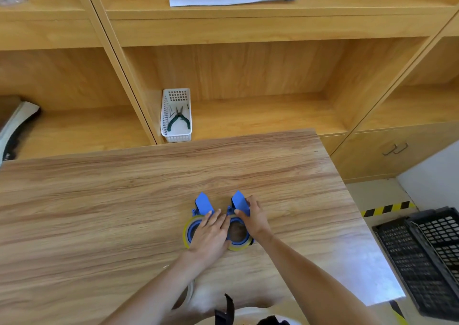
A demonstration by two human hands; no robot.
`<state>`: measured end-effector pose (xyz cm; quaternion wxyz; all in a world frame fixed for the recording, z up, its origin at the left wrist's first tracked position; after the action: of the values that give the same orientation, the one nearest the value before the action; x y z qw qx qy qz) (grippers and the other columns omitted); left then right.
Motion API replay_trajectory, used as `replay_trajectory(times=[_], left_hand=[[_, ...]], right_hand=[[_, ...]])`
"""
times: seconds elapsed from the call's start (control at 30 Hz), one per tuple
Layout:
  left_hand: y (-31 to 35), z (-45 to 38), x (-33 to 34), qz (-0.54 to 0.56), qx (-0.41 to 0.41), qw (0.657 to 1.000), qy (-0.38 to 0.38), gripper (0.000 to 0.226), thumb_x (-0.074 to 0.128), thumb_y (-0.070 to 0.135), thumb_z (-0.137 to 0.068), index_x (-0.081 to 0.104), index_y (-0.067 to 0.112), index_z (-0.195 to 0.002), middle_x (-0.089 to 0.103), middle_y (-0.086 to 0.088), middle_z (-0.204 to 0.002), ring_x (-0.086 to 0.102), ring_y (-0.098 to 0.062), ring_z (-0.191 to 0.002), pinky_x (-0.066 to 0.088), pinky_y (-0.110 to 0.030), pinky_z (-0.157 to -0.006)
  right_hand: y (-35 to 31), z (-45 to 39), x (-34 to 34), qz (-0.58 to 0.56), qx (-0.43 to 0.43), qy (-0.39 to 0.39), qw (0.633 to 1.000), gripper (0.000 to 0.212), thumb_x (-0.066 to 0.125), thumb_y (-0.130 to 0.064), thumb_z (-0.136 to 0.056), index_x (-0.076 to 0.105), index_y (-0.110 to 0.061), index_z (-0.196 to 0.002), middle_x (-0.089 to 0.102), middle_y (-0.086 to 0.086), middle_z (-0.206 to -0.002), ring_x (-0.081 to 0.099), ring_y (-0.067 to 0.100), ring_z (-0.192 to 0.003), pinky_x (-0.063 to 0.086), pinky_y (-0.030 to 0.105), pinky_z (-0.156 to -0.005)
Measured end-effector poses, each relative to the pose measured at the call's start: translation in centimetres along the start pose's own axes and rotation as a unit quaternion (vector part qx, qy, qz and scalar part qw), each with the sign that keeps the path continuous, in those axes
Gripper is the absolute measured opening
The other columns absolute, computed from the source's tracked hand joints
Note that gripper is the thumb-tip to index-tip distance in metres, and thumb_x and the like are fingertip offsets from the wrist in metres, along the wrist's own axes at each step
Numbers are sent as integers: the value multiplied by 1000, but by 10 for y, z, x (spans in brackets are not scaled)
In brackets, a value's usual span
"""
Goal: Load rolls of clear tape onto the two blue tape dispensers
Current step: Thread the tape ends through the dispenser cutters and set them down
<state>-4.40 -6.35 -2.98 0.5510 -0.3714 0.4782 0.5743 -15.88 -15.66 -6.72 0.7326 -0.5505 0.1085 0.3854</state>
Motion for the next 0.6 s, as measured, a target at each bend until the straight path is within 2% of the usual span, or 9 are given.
replay_trajectory(times=[0.1, 0.23, 0.4, 0.47, 0.6], left_hand=[[1, 0, -1, 10, -4, 1000, -9, 66, 44, 35, -99, 18, 8, -154, 21, -7, -161, 3, -22, -151, -4, -38, -120], [-7, 1, -3, 72, -15, 996, -42, 65, 47, 28, -97, 17, 17, -155, 21, 1, -162, -4, -24, -151, -5, -40, -121], [-23, 3, -6, 78, -12, 994, -73, 67, 45, 30, -99, 10, 26, -155, 6, 9, -164, -15, -25, -149, -8, -44, -120], [-27, 6, -7, 84, -19, 994, -64, 65, 43, 30, -101, 9, 27, -156, 4, 9, -164, -15, -23, -149, -7, -43, -120], [-30, 16, -12, 97, -34, 992, -66, 62, 42, 30, -101, 11, 32, -155, 4, 9, -164, -7, -24, -150, 3, -43, -120]], right_hand=[[-3, -2, -2, -2, 19, -4, 1000, 43, 65, -26, -93, 48, -9, -128, 48, 9, -136, 49, 25, -125, 41, 29, -97], [-5, -6, -4, 1, 68, -10, 998, 50, 69, -31, -89, 49, -11, -130, 53, 9, -135, 56, 25, -118, 43, 27, -83], [-11, -9, -8, 32, 95, -51, 994, 53, 68, -33, -89, 48, -12, -133, 58, 10, -132, 59, 25, -115, 43, 29, -77], [-11, -8, -10, 57, 97, -66, 992, 53, 65, -32, -91, 46, -10, -136, 58, 11, -133, 57, 27, -119, 44, 31, -82], [-17, 0, -18, 63, 97, -50, 992, 68, 60, -32, -93, 29, -10, -149, 42, 14, -148, 45, 31, -134, 40, 38, -106]])
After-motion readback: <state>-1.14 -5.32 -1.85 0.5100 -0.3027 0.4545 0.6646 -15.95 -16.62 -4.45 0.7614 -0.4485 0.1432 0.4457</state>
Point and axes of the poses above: each hand's wrist, its own z-axis away from the middle knuckle, its own x-axis out of the palm, y = z × x, the point moved 5 cm from there along -z, towards the middle knuckle
